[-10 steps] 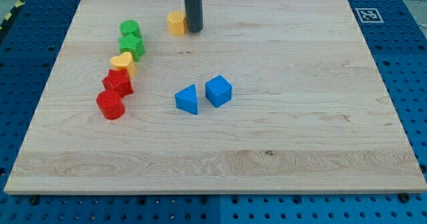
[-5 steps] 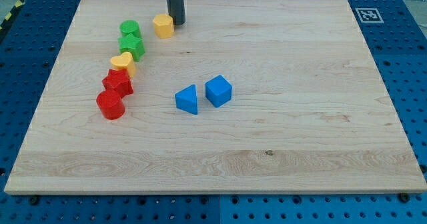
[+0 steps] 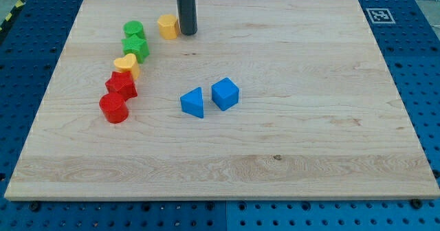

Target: Move yellow hexagon towards line of blocks

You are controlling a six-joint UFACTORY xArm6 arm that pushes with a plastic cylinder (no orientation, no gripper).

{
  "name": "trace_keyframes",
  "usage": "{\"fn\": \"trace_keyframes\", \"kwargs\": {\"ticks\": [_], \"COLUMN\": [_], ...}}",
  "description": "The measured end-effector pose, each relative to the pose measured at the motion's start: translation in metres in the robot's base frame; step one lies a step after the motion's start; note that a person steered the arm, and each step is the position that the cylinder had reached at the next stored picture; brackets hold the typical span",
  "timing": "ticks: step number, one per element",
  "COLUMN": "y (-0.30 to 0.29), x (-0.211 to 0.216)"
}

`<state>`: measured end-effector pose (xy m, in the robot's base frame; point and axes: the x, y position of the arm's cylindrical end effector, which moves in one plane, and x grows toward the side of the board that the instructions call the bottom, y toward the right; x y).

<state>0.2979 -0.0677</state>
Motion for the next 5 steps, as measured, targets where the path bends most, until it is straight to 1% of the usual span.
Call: {"fn": "trace_keyframes", "kwargs": {"ticks": [4,5], "y": [-0.011,-0.017], "x": [0.000,-0.011]}}
